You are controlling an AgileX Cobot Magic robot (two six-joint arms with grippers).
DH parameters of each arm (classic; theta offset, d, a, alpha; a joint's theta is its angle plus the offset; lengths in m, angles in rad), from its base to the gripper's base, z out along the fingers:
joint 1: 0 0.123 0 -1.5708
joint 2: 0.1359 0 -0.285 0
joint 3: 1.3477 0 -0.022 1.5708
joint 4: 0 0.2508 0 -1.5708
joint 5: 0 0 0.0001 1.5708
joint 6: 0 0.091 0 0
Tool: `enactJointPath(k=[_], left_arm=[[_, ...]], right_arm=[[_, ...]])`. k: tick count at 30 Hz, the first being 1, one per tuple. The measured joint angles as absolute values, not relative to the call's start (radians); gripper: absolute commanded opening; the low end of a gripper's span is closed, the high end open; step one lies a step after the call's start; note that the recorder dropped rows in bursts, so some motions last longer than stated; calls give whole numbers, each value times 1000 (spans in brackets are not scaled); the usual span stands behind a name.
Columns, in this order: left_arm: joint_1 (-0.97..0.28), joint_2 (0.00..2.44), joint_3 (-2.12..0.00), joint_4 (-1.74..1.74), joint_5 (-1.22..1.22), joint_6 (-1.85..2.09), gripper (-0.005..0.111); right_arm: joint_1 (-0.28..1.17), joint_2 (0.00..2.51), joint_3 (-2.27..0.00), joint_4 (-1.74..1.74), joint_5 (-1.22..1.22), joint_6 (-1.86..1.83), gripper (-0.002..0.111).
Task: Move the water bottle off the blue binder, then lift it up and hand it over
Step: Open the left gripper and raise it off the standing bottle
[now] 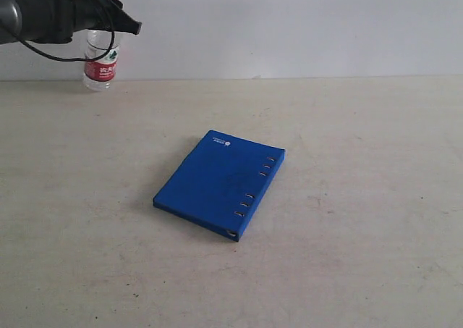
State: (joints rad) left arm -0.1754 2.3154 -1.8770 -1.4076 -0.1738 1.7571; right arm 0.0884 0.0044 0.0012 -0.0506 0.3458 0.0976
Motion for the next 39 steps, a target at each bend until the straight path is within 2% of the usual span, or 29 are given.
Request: enactJointPath(k=[2, 13, 19, 31, 39], left_arm=[[-159, 2344, -1910, -1395, -194, 1750, 49], [-87, 2415, -1973, -1362, -350, 1690, 50], [-83, 2418, -1973, -1367, -451, 1661, 66], [-83, 2339, -1973, -1611, -487, 1704, 66], [-132, 2215, -1962, -1666, -658, 1918, 66]], right_arm=[[88, 4, 1, -51, 346, 98, 1], [88, 4, 1, -51, 346, 98, 1], [88, 4, 1, -51, 346, 98, 1], [88, 4, 1, -51, 346, 98, 1], [88, 4, 1, -51, 346, 98, 1]])
